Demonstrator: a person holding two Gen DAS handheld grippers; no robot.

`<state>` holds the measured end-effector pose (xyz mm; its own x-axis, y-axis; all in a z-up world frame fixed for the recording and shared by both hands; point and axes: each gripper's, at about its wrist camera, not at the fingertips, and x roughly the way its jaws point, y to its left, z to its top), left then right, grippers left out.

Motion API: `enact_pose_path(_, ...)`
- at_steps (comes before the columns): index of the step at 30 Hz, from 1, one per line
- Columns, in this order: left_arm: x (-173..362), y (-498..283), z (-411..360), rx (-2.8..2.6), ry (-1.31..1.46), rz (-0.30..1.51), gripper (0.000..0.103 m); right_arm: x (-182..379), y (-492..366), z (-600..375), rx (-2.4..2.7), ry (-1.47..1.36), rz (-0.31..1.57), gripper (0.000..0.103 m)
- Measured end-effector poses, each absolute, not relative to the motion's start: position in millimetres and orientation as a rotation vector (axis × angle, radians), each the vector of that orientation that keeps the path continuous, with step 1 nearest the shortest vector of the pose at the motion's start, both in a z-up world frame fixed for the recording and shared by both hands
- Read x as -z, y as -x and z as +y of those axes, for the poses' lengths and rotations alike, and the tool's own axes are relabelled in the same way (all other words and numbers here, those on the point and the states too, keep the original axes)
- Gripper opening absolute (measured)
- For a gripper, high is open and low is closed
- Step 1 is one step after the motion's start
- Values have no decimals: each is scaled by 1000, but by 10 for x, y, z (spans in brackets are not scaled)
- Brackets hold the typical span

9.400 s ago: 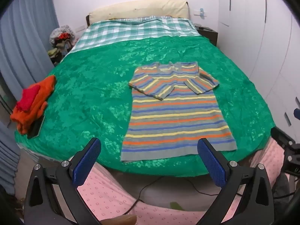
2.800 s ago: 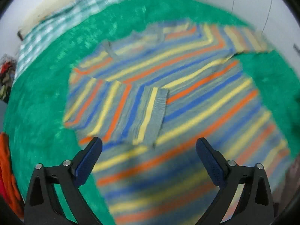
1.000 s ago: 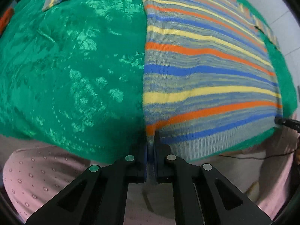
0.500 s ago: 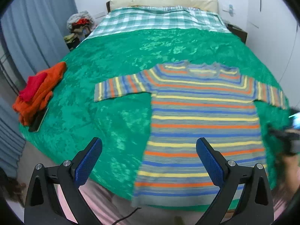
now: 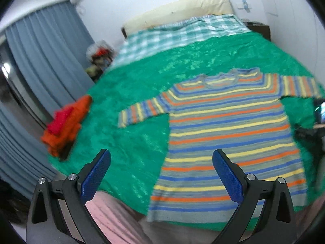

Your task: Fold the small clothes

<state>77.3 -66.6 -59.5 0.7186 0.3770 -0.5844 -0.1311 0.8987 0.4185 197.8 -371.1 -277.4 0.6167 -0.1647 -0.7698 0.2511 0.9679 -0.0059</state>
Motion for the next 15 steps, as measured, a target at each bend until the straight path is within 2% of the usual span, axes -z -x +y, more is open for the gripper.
enact_pose_path(7, 692, -669, -902, -526, -603, 461, 103, 2775, -1986, -3712, 239, -106, 874, 103)
enact_pose_path(15, 660, -641, -844, -515, -551, 460, 103, 2776, -1987, -3712, 239, -106, 875, 103)
